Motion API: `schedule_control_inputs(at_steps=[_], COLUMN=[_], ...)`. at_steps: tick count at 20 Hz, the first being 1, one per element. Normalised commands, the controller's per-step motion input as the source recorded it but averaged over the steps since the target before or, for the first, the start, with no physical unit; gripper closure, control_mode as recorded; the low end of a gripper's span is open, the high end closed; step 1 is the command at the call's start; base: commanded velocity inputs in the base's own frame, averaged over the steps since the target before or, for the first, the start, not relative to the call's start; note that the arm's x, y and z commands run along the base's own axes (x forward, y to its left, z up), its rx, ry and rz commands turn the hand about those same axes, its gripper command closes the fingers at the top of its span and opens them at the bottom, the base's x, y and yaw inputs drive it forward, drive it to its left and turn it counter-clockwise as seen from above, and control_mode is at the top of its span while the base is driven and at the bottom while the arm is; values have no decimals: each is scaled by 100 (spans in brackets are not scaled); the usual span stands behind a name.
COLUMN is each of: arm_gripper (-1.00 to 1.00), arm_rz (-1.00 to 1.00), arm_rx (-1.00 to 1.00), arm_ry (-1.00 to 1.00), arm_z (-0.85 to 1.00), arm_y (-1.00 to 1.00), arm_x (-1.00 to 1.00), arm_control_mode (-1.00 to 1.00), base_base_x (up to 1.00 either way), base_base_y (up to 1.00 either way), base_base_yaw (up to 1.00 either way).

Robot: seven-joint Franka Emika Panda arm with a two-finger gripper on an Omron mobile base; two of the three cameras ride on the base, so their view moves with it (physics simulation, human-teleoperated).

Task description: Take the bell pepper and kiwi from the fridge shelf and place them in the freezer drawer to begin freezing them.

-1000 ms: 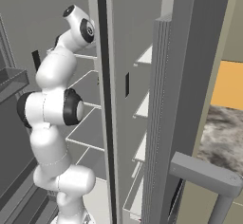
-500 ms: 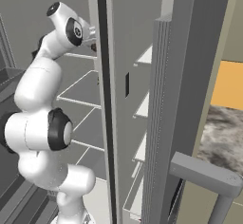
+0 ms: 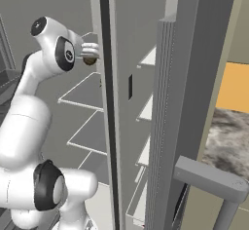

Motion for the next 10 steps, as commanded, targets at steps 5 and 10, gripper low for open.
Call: schedule_control_inputs(at_steps=[5,10], arm_gripper=[100,100], arm_rz=[0,0], arm_rx=[11,0], arm_ry=[0,17], arm_z=[0,-26], arm_y=[7,11], arm_x=[-100,-58], arm_control_mode=[-100,-100], base_base_x=[0,0], base_base_y=[0,0], base_base_yaw=[0,0])
